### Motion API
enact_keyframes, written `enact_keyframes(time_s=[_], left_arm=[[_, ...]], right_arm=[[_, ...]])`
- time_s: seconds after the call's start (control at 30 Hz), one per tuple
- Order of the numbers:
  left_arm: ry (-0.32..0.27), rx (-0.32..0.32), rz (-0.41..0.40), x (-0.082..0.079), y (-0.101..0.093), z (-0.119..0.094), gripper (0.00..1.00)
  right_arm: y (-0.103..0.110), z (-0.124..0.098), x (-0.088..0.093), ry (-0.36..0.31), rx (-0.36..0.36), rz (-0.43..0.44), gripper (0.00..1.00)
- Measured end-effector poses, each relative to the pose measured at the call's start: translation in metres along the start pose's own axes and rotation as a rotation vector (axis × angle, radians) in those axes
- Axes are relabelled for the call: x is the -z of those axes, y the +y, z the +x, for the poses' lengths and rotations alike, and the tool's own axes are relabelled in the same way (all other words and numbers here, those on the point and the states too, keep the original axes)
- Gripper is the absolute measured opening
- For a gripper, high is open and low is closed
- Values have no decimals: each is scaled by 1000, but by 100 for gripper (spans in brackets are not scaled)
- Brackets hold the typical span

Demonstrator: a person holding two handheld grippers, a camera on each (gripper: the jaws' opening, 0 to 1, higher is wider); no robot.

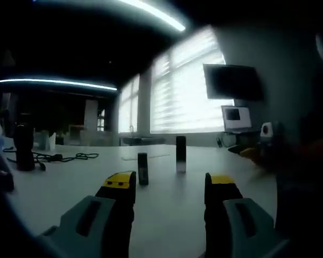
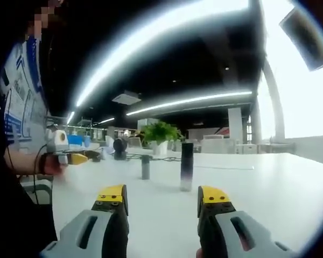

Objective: Pick up cosmetic bottle twist off cap place on table pick up cap screw tight cap place on table

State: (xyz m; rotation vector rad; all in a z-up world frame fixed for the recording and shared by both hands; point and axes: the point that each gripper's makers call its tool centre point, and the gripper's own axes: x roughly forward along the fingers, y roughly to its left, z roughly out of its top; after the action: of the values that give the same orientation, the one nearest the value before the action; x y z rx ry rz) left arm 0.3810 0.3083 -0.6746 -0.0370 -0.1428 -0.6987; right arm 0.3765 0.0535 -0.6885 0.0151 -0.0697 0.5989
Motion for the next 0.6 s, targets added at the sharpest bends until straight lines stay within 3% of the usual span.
enact_keyframes(time_s=[0.6], left_arm=[[3,-5,-6,1,1,0,41]], right_arm=[[0,1,2,12,-1,3,45]])
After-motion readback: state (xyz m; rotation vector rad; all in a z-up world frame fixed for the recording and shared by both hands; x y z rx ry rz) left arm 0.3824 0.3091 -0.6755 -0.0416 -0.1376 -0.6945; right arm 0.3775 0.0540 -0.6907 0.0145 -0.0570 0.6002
